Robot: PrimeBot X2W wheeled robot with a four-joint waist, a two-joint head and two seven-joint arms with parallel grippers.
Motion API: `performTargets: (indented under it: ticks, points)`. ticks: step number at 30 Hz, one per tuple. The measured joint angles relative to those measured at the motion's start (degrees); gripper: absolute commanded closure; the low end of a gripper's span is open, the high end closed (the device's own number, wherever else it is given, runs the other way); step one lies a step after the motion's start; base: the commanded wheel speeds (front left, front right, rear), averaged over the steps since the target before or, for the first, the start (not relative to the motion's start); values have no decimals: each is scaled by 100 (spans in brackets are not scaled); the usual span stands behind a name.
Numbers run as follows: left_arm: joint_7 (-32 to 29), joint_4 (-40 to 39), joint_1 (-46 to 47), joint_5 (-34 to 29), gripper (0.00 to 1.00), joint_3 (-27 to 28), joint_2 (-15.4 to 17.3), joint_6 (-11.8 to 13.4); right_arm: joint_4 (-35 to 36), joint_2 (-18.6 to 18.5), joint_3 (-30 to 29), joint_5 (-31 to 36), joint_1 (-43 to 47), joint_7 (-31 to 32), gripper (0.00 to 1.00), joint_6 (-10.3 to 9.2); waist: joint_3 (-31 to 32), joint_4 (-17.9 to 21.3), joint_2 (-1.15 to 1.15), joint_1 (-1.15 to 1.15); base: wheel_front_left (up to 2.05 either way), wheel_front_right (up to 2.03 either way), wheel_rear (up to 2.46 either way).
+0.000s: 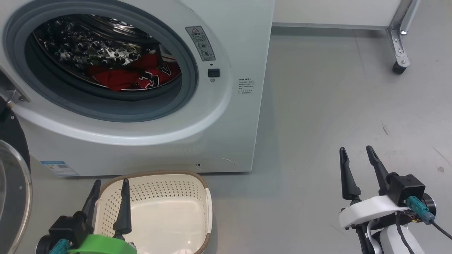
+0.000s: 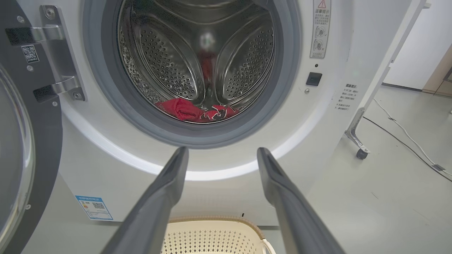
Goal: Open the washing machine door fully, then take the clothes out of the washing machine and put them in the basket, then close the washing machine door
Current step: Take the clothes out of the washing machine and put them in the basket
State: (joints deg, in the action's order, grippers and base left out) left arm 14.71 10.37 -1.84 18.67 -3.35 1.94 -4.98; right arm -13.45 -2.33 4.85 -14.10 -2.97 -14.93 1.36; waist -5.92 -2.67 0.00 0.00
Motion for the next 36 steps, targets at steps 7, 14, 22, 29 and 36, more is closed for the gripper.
performTargets:
  ticks: [7, 14, 22, 29, 36]
  points:
    - [-1, 213, 5, 148, 0, -257, 2, -47, 20, 0, 1, -19, -7, 0, 0, -7, -263, 30, 0, 0, 0, 0, 0]
    - [-1, 400, 350, 322, 0, -447, 3, -93, 74, 0, 79, -54, -47, 0, 0, -42, -608, 50, 0, 0, 0, 0, 0]
    - [-13, 586, 1419, 133, 0, -442, 51, -122, 167, -3, 234, -101, -339, 0, 0, -49, -1107, 115, 0, 0, 0, 0, 0]
    - [-466, 613, 2603, 133, 0, -377, 328, -137, 245, -10, 360, -191, -549, 0, 0, -94, -1569, 243, 0, 0, 0, 0, 0]
    - [-1011, 775, 3588, 136, 0, -209, 712, -140, 324, -16, 543, -366, -775, 0, 0, -109, -2025, 424, 0, 0, 0, 0, 0]
